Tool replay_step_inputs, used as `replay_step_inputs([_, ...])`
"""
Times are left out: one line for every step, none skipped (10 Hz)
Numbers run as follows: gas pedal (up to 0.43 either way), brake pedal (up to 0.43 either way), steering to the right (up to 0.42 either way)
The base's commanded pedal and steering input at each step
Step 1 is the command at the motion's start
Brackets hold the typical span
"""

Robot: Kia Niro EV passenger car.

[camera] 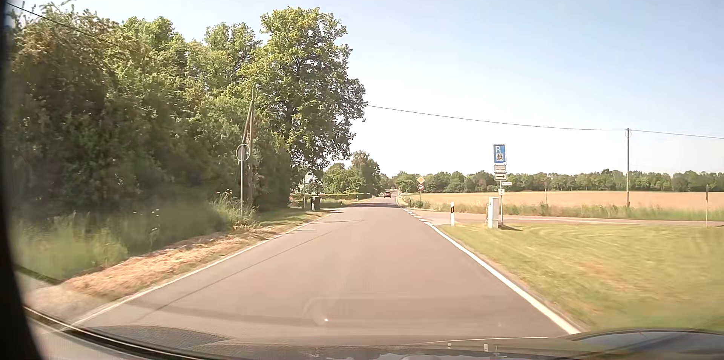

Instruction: Follow the waypoints while adhering to traffic rules and regulations

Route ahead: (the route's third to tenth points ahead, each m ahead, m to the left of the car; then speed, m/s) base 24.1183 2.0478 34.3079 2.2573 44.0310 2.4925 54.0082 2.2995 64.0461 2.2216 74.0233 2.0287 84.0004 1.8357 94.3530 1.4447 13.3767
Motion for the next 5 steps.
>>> replay_step_inputs([0.189,0.0,-0.005])
replay_step_inputs([0.189,0.0,-0.005])
replay_step_inputs([0.189,0.0,-0.005])
replay_step_inputs([0.189,0.0,-0.005])
replay_step_inputs([0.177,0.0,-0.005])
